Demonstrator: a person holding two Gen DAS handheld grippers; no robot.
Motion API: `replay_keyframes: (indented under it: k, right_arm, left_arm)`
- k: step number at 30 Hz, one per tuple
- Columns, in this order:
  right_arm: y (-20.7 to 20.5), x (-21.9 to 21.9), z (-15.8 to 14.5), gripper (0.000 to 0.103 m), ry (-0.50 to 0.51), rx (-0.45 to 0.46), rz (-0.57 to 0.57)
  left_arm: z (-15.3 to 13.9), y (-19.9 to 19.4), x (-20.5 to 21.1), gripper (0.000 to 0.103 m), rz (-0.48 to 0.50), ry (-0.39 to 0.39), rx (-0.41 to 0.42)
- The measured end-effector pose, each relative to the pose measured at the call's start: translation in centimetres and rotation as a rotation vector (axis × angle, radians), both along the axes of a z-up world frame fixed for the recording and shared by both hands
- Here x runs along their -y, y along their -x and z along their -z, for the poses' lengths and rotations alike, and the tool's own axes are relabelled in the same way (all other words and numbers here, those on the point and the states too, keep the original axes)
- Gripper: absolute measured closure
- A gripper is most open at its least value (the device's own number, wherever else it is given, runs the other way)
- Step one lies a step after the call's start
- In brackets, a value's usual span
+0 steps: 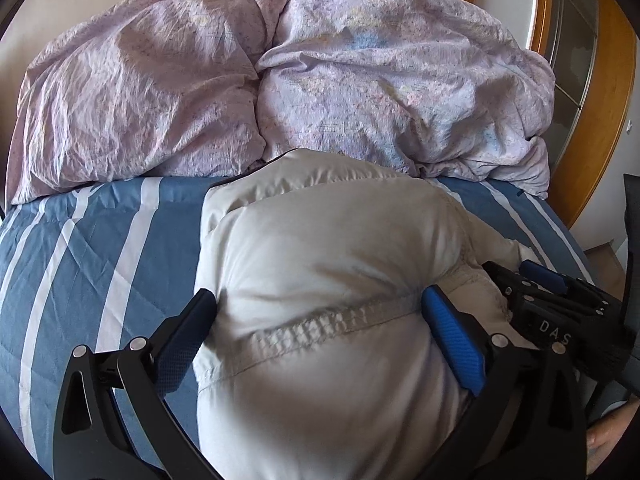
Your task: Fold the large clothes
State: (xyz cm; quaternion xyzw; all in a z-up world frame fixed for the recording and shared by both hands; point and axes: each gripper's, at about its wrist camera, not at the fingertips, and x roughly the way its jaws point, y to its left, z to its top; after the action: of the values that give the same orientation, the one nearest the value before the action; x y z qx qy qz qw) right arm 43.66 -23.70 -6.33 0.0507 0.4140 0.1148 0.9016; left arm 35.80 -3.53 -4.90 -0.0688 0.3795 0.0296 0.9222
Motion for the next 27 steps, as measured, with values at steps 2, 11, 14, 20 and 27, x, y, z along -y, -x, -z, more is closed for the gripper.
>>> replay_keyframes:
  k: [2,11,14,20,27]
  right_arm:
    - [1.0,0.7,-1.0,0.028,-0.043,-0.028,0.008]
    - [4.3,11.6,-3.9,0.002,-0.429,-0.219,0.053]
    - [4.3,13.3,-1.5,0.002,-0.538,-0.337,0.039]
    - [4.0,13.0,2.1,0.002,-0.647,-0.461,-0.028]
    - [3.5,10.4,3.2,0.002,-0.627,-0.514,-0.135]
  left_arm:
    - [-0.7,1.3,-1.4,0.001,0.027,0.106,-0.012]
    - [0.1,4.9,-8.2,0.001,0.128,0.411,-0.108]
    - [1.1,5.1,-8.6,0.001,0.154,0.483,-0.137]
    - [2.4,5.1,-8.7,0.001,0.185,0.586,-0.166]
    - [3.7,4.6,-8.4,0.001,0.222,0.670,-0.192]
